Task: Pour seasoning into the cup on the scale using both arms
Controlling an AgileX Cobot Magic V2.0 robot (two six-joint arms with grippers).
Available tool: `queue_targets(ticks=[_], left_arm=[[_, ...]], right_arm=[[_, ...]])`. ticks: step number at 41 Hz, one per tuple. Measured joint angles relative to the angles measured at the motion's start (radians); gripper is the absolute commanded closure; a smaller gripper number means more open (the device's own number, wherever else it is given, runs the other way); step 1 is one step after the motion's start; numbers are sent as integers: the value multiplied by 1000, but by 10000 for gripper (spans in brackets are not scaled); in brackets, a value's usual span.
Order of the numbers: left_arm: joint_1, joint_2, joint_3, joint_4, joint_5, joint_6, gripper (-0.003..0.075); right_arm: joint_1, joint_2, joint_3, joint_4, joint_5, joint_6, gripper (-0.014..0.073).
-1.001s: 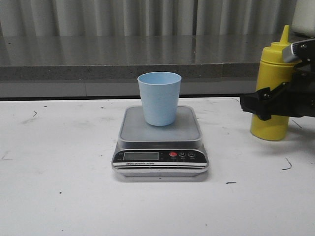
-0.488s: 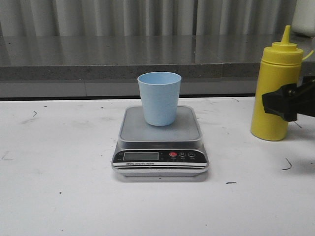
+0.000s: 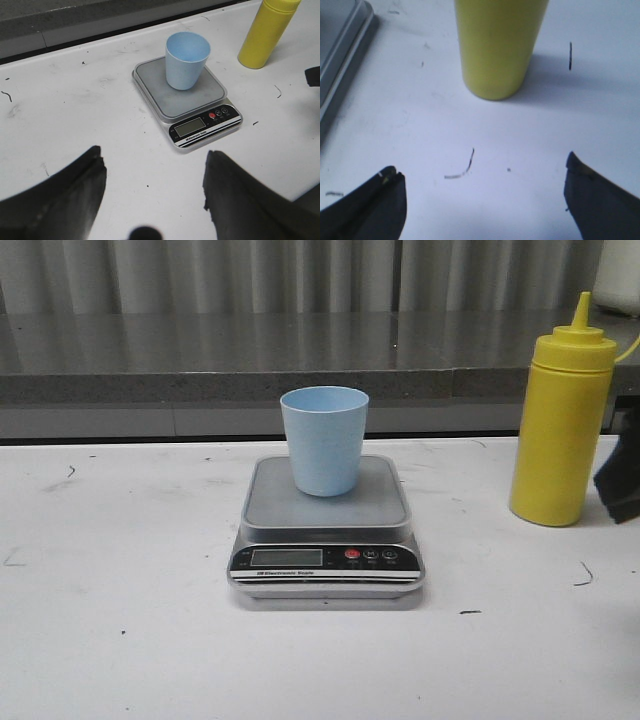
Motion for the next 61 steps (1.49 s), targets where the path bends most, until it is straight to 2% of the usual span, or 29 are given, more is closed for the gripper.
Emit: queue_targets(ticks=[8, 14, 16, 22, 38, 49, 51, 55, 57, 61], left_arm=[[0, 0, 0, 0, 0, 0, 293], [0, 0, 0, 0, 0, 0, 293], [0, 0, 0, 0, 0, 0, 293], [0, 0, 0, 0, 0, 0, 293], [0, 0, 0, 0, 0, 0, 293], [0, 0, 0, 0, 0, 0, 293], [0, 0, 0, 0, 0, 0, 293], [0, 0, 0, 0, 0, 0, 307], [0, 0, 0, 0, 0, 0, 341], [0, 0, 0, 0, 2, 0, 467]], right_arm=[[110, -154, -113, 63, 424, -36, -59], [139, -223, -227, 232, 667, -252, -59], [139, -247, -252, 288, 707, -313, -59], [139, -347, -263, 360, 730, -406, -59], [139, -653, -255, 368, 794, -422, -59], [139, -723, -255, 368, 829, -425, -52], [139, -723, -255, 368, 830, -425, -22], [139, -723, -255, 368, 830, -427, 134], [139, -723, -255, 368, 830, -425, 242], [139, -723, -255, 368, 830, -425, 464]])
